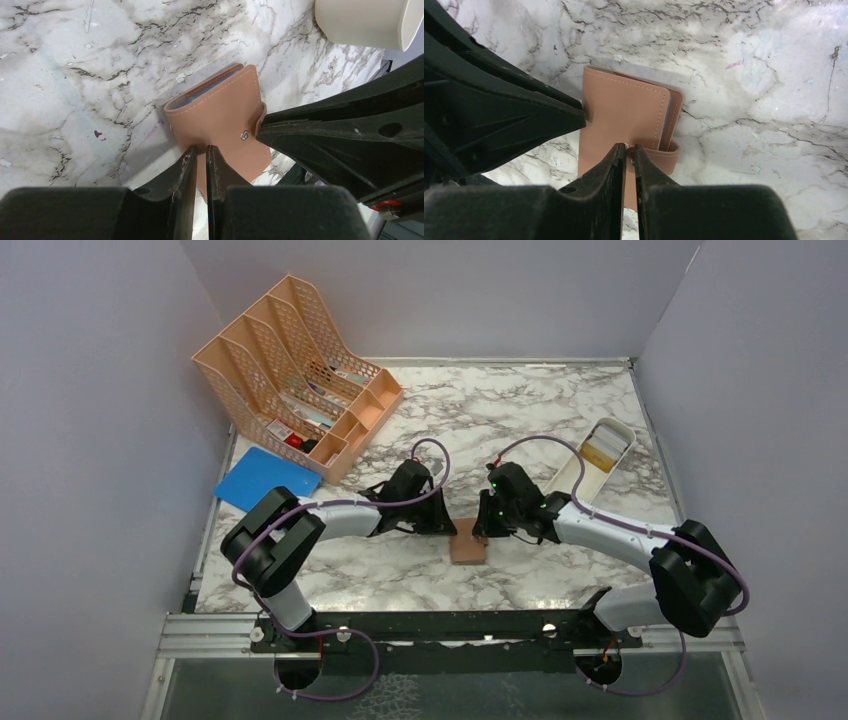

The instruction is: Put the credit cards into the card holder

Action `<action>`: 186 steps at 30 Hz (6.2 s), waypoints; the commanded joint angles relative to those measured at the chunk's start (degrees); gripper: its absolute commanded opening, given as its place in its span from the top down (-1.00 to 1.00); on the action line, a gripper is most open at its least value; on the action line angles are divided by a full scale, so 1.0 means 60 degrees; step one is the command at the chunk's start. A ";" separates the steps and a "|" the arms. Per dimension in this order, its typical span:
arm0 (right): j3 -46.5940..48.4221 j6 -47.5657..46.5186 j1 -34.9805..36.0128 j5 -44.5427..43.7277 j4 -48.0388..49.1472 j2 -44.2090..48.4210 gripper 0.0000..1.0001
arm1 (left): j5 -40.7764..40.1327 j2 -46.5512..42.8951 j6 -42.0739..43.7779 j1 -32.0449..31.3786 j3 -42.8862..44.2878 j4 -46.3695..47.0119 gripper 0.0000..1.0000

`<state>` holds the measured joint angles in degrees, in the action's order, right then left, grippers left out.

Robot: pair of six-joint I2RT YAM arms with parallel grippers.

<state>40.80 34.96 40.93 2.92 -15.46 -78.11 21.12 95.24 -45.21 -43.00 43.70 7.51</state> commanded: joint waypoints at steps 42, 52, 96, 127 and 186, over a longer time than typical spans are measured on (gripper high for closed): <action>-0.0567 0.0252 0.0078 0.0304 0.0249 0.0276 0.68 | 0.0132 0.0313 -0.0052 -0.0449 0.0172 0.0276 0.68; -0.0580 0.0214 0.0078 0.0244 0.0438 0.0078 0.68 | 0.0151 0.0306 -0.0067 -0.0471 0.0168 0.0284 0.68; -0.0537 0.0033 0.0074 0.0101 0.0347 0.0059 0.67 | 0.0353 0.0690 -0.0122 -0.0640 0.0074 0.0468 0.68; 0.0173 -0.0181 0.0181 -0.0070 -0.0244 -0.0738 0.74 | 0.0315 0.0713 -0.0225 -0.0692 -0.0059 0.0610 0.71; 0.0982 -0.0556 0.0181 -0.0350 -0.0942 0.3361 -0.98 | -0.3315 -0.5002 0.0927 -0.0668 0.1027 -0.3409 -0.11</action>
<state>49.84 31.66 42.00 0.64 -25.06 -63.22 6.46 70.28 -43.40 -46.89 44.73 -6.11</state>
